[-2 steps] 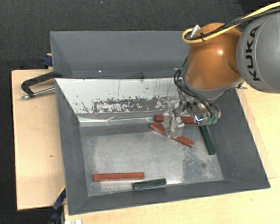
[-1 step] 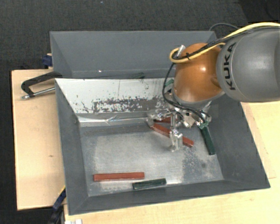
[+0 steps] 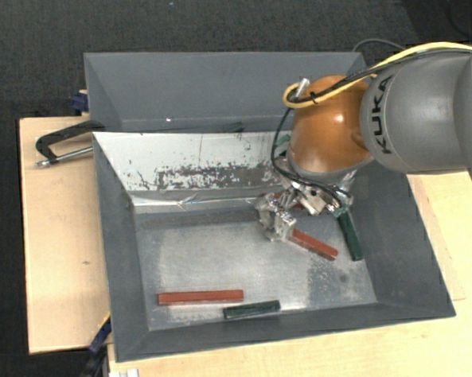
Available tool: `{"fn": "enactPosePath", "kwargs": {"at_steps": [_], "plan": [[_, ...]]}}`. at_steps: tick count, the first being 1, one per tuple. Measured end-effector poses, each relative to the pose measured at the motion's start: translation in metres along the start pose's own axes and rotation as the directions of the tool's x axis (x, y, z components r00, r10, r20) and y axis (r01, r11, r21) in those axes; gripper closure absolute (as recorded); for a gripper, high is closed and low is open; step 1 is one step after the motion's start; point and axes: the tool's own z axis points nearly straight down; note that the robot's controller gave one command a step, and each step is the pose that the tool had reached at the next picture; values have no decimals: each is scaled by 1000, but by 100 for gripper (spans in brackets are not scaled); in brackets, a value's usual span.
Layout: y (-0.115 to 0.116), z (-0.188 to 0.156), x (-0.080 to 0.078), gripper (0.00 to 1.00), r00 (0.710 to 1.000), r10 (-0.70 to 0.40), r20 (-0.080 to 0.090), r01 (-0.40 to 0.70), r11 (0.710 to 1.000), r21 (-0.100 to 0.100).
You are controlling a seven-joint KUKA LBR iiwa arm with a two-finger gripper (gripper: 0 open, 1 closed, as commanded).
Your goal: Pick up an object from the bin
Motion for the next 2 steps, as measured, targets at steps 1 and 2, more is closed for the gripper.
{"fn": "enactPosePath", "kwargs": {"at_steps": [1, 2], "plan": [[0, 0, 0, 100, 1000, 0, 0, 0, 1000, 0], [-1, -22, 42, 0, 994, 111, -13, -111, 994, -3]]}}
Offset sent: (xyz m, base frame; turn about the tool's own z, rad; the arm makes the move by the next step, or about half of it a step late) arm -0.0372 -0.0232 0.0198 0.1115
